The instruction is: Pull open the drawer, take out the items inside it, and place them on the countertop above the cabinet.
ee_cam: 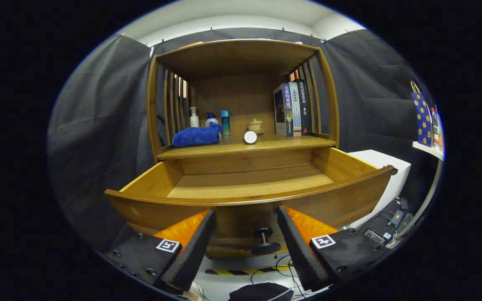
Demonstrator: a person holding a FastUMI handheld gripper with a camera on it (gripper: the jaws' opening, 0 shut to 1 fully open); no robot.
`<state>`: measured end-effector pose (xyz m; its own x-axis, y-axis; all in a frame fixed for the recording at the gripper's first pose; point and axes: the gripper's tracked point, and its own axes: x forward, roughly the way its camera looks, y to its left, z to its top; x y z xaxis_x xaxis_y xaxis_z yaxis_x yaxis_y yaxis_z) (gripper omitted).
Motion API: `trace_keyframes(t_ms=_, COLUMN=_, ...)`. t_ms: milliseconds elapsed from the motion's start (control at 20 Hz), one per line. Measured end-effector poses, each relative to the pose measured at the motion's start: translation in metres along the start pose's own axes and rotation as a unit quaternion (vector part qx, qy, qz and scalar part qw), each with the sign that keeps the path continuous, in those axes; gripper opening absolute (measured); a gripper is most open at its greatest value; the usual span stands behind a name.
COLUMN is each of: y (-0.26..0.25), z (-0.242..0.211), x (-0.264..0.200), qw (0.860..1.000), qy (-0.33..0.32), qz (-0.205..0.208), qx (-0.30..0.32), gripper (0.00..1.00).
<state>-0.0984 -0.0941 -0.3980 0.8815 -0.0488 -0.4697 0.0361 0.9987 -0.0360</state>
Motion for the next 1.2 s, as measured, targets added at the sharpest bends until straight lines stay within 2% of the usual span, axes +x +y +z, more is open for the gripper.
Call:
trace_keyframes(t_ms=200, y=-0.005, z=0.01, x=0.02, qw=1.0, qy=-0.002, qz=-0.009, qx=-0.009, gripper=0.98)
trace_keyframes(t_ms=500, y=0.01, z=0.03, x=0.067, qw=1.0, qy=-0.012, qz=0.0, qx=0.01, gripper=0.98)
trace_keyframes(t_ms=700, y=0.013, z=0.035, x=0.09, qw=1.0, qy=-0.008, qz=-0.005, qx=-0.014, gripper=0.98)
trace_keyframes(t_ms=1200, y=0.021, z=0.042, x=0.15, qw=1.0, qy=-0.003, qz=-0.004, qx=-0.007, gripper=0.98)
